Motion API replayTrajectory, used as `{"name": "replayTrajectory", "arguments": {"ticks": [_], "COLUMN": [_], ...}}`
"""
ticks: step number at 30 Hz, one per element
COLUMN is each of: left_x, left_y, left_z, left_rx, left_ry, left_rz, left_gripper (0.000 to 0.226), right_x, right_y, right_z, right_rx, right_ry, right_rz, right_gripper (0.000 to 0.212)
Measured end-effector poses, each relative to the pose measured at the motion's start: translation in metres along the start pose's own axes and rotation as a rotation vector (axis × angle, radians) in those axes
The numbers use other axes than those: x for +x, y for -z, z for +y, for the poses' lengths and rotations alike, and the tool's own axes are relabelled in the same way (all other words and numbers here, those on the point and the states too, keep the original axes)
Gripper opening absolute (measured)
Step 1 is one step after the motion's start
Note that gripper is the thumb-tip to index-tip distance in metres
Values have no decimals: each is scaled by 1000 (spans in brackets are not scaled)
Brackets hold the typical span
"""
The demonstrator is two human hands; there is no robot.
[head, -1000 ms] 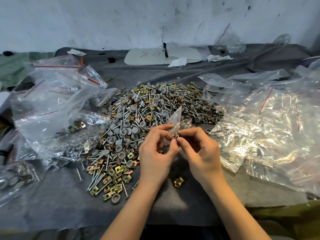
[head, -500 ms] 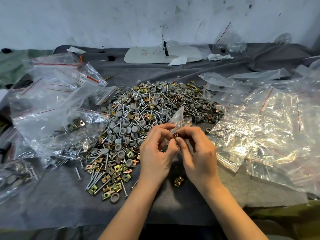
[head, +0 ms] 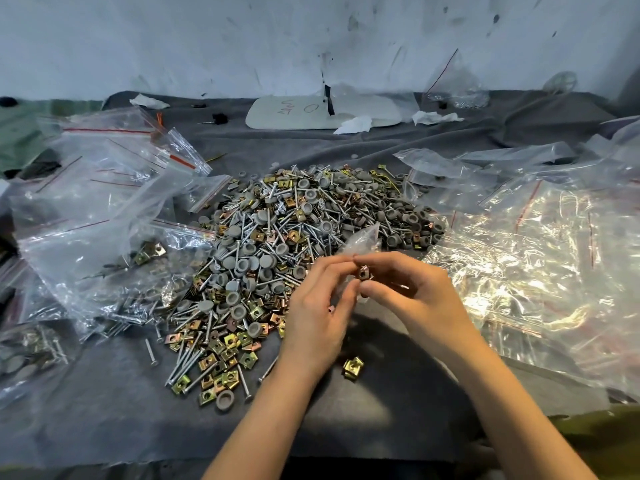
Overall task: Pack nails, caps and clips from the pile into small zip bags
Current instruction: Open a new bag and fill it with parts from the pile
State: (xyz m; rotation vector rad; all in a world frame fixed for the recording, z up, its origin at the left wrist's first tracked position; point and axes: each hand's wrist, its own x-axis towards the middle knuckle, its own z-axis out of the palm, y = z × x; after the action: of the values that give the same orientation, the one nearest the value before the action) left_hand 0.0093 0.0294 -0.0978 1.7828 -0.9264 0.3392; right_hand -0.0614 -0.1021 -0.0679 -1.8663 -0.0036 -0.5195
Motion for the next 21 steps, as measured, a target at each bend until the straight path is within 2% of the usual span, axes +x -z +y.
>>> {"name": "replayTrajectory", "arguments": {"ticks": [2,9,13,17,21], "left_x": [0,-1,-1,-2,-1], "left_y": [-1,-1,0,1,3], "left_z": [-1,-2,-3,1,0], "left_rx": [18,-18,-43,-129,-170], "left_ry": [-11,5,4,36,128], "left_rz": [-3,-17,-19,7,49], "left_gripper": [18,16,12,19,24], "right_x": [3,9,11,12,10], "right_y": [7,8,9,21,30], "right_z": [-3,-1,1,0,2], "right_rx": [-130,-289,-371,-274,-73], "right_ry": [42,119,229,199,113], "right_rz": [-34,-37,-15,67,50], "right_gripper": [33,26,27,23,21]}}
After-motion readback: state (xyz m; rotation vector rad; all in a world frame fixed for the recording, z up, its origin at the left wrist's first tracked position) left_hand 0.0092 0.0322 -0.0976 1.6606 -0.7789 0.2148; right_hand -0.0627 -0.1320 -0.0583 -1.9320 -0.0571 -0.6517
